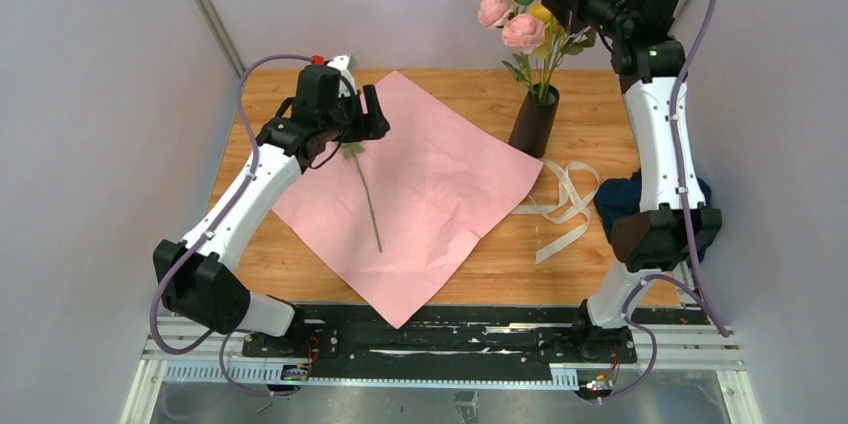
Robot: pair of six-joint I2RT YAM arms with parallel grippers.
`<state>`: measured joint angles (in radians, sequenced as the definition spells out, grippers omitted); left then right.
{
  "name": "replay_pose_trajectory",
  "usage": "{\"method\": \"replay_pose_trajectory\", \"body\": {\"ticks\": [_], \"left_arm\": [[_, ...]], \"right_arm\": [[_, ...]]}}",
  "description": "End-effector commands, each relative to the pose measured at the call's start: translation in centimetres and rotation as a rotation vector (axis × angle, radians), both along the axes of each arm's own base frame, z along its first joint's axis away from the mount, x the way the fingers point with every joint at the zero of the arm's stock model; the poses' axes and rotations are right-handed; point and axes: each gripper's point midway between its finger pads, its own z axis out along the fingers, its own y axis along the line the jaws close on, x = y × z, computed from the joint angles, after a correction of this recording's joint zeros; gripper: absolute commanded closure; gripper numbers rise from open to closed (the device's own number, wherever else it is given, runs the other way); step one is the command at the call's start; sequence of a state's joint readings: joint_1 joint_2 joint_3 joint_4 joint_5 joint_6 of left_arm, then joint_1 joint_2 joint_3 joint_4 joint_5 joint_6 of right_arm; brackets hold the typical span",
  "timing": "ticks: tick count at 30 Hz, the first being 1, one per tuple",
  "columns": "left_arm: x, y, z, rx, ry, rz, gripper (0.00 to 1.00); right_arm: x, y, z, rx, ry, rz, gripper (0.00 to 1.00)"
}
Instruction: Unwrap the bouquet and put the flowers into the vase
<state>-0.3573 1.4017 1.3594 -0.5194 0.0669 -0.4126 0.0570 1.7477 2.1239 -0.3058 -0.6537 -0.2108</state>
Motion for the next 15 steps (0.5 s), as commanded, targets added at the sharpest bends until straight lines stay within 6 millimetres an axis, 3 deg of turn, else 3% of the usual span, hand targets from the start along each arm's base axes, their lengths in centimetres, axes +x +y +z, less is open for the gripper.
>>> {"method": "replay_pose_trajectory", "body": {"ticks": [1, 9, 15], "left_arm": [[-0.1, 0.1, -0.7, 0.016, 0.009, -0.001, 0.28], [-0.2, 0.3, -0.4, 0.029, 0.011, 0.005, 0.28], [-0.3, 0.3, -0.7, 0.031, 0.024, 0.001, 0.28]], "right_arm": [[0.4, -1.4, 1.1, 0.036, -0.035, 0.01, 1.0], [1.0, -1.1, -3.6, 0.034, 0.054, 0.027, 1.0], [0.0, -1.3, -8.0, 0.036, 0.126, 0.013, 1.0]]}}
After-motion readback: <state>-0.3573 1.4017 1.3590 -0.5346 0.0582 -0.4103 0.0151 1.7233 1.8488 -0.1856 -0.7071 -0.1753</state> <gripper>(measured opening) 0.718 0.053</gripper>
